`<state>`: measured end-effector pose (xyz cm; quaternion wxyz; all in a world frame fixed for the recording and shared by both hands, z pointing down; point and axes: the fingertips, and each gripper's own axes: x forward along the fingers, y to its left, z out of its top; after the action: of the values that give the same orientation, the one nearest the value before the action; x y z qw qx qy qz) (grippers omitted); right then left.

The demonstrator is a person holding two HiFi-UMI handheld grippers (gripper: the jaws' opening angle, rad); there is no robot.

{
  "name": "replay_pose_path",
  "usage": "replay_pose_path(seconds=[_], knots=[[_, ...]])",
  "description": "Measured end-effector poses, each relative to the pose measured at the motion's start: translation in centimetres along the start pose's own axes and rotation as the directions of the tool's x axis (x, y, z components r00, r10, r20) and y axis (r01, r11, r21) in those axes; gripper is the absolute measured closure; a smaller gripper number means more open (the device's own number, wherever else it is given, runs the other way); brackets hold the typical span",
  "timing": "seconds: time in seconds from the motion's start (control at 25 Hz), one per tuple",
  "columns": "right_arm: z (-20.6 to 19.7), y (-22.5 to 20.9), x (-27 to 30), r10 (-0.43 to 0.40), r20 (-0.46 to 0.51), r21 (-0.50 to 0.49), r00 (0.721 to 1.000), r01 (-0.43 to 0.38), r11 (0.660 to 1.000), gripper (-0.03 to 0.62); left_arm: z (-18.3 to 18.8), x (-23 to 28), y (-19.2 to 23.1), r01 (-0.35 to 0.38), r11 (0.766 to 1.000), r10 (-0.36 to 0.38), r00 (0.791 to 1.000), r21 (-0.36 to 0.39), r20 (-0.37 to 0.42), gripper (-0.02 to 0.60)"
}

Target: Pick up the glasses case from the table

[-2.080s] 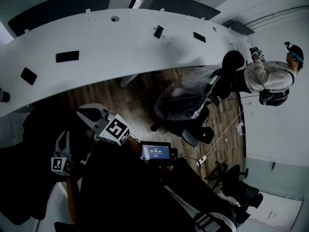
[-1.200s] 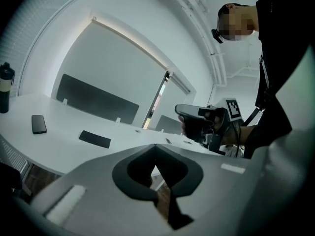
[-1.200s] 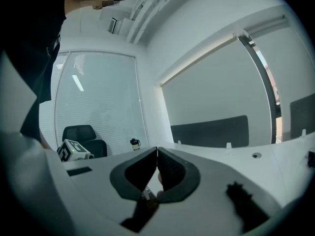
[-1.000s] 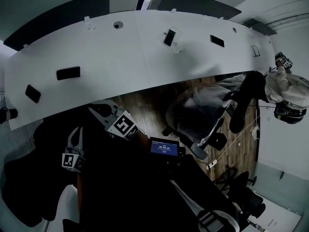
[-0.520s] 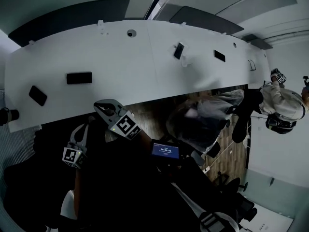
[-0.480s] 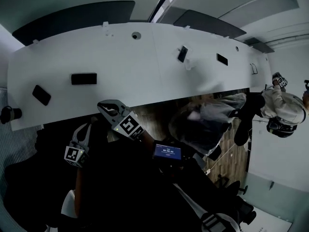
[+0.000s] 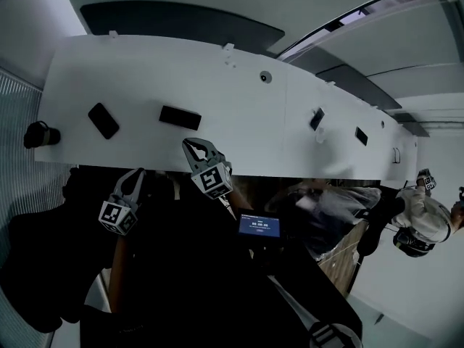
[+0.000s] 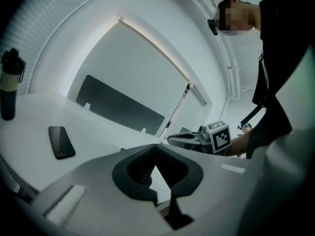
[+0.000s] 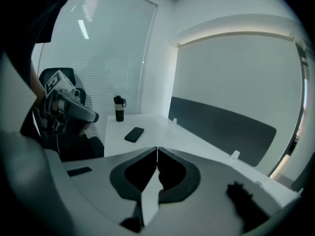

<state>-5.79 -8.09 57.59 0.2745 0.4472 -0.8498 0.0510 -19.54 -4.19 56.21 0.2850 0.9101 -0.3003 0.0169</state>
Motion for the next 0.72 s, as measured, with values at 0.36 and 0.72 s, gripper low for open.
replay_pose_path(seconds=[0.36, 0.72], knots=[[-2.3, -0.4, 7.9, 0.175, -0.139, -0.124, 0.975, -0.192, 0.973, 0.583, 0.9, -1.7, 2.7, -0.230, 0.971, 0.233, 0.972, -0.073, 0.042, 0.578], [-6.8, -3.6, 13.9, 0.171, -0.348, -0.318, 0.922, -0.288, 0.903, 0.487, 0.3, -2.8, 3.9, -0.351, 0.927, 0.359, 0.932, -0.131, 0.050, 0.578]])
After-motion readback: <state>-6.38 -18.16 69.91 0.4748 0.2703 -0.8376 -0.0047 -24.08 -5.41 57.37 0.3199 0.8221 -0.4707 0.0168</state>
